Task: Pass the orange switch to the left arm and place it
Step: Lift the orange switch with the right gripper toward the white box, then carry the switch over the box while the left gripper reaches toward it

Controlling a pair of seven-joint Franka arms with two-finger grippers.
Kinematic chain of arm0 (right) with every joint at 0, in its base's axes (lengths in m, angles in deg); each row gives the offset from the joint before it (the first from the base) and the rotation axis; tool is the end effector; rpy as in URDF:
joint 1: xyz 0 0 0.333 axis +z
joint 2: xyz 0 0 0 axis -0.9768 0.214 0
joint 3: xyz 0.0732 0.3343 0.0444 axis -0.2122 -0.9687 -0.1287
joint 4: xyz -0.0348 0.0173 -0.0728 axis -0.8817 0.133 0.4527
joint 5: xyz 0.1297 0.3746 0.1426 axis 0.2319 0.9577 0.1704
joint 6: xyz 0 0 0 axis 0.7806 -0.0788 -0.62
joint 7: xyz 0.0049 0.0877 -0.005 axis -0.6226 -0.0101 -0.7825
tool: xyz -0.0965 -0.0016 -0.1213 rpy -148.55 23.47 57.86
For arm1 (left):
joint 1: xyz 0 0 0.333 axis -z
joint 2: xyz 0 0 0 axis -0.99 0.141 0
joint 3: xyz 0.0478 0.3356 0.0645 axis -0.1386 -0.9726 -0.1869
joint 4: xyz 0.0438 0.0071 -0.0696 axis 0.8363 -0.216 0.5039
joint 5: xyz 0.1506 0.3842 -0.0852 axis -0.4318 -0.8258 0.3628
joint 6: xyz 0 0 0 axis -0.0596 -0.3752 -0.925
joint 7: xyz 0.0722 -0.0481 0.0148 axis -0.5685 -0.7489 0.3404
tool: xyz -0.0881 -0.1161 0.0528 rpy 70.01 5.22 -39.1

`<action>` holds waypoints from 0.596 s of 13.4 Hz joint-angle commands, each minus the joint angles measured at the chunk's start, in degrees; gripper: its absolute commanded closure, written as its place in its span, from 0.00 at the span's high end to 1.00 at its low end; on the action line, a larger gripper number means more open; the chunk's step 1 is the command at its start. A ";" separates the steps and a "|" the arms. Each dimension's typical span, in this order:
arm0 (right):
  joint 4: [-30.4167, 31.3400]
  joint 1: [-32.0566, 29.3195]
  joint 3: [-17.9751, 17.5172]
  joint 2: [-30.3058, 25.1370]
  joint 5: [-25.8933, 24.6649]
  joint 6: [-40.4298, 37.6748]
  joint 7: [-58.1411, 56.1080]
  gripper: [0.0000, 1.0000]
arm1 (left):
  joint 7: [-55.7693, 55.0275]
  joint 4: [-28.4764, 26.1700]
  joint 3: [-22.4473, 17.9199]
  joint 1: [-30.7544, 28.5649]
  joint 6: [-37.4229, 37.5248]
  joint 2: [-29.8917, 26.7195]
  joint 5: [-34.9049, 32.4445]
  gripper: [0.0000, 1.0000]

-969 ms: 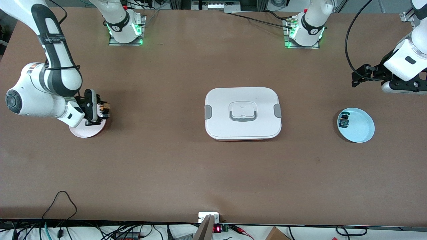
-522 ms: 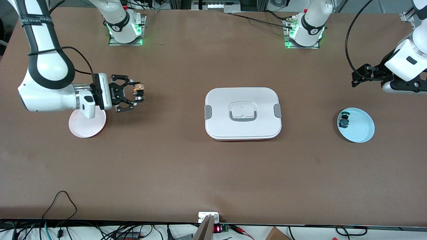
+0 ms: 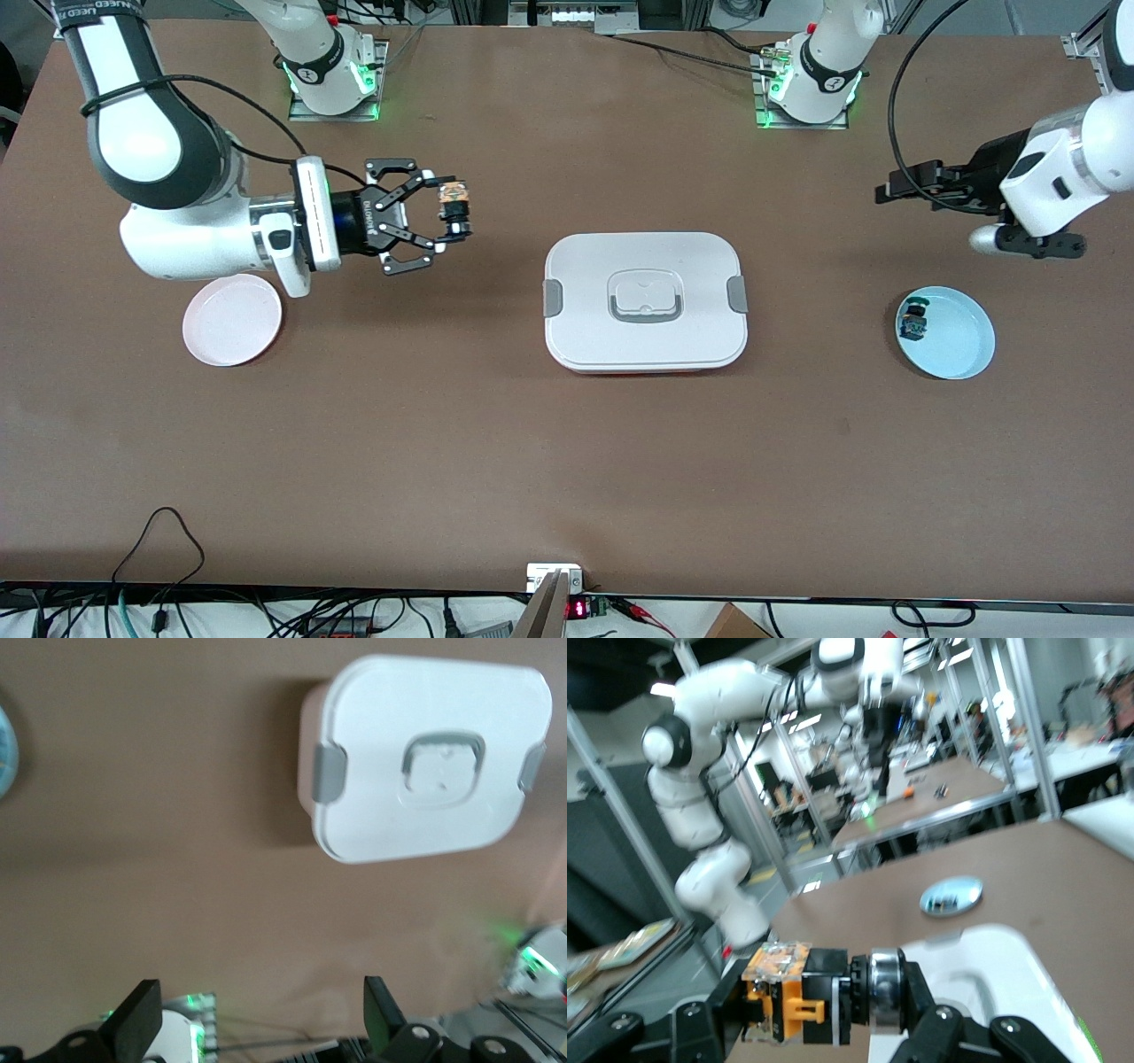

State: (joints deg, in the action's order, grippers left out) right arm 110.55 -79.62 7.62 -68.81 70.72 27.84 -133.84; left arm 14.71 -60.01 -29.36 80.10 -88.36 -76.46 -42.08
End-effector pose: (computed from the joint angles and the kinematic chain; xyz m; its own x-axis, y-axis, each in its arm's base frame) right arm 0.5807 0.3092 0.4448 0.3214 0.1910 0.9275 0.9268 0.1376 -0.3494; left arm 0.5500 -0.0605 0.5185 0.9357 -0.0467 -0.3497 0.0902 -0.9266 0.3650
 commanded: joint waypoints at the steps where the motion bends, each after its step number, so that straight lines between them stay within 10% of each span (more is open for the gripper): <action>1: -4.64 5.82 -0.23 0.43 5.16 7.80 1.50 0.00 | 0.03 0.84 0.26 -0.40 3.68 1.44 11.47 1.00; 8: -13.34 18.31 -0.14 4.82 7.37 32.17 -1.12 0.00 | 0.38 -4.60 5.95 -0.13 -6.13 1.98 49.82 1.00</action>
State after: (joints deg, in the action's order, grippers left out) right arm 100.97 -63.02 7.18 -67.22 77.41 57.23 -133.40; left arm 14.71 -61.91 -27.06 80.42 -89.94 -73.43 1.76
